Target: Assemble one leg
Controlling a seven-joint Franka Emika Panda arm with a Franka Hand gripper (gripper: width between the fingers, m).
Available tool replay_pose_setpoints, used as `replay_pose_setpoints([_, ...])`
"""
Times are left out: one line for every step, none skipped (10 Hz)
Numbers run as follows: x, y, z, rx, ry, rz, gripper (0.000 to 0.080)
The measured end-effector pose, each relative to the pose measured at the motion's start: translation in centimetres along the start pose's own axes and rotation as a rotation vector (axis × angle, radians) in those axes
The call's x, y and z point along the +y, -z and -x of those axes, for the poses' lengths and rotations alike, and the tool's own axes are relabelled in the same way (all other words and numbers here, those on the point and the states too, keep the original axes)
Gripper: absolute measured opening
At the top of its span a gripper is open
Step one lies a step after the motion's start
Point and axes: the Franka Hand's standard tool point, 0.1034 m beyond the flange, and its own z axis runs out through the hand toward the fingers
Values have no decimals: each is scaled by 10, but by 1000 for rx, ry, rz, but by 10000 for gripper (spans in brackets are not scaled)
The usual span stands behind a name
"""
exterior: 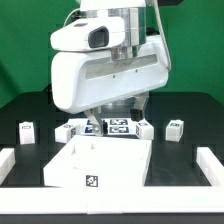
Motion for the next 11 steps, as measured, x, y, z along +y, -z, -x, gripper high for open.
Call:
replay_pose_setpoints([0, 0, 0, 0, 1, 0, 650])
replay_pose_setpoints([0, 0, 0, 0, 1, 0, 650])
replay_pose_setpoints([0, 0, 0, 0, 1, 0, 650])
replay_pose_setpoints([0, 0, 0, 0, 1, 0, 650])
replay_pose_setpoints([0, 0, 0, 0, 1, 0, 650])
replay_pose_setpoints([0, 0, 0, 0, 1, 0, 650])
replay_pose_setpoints([0, 0, 0, 0, 1, 0, 650])
replay_pose_setpoints([0, 0, 0, 0, 1, 0, 650])
replay_pose_setpoints([0, 0, 0, 0, 1, 0, 650])
replay_pose_setpoints([-1, -2, 2, 0, 0, 1, 650])
replay_pose_setpoints([-7, -7, 12, 7, 8, 11, 650])
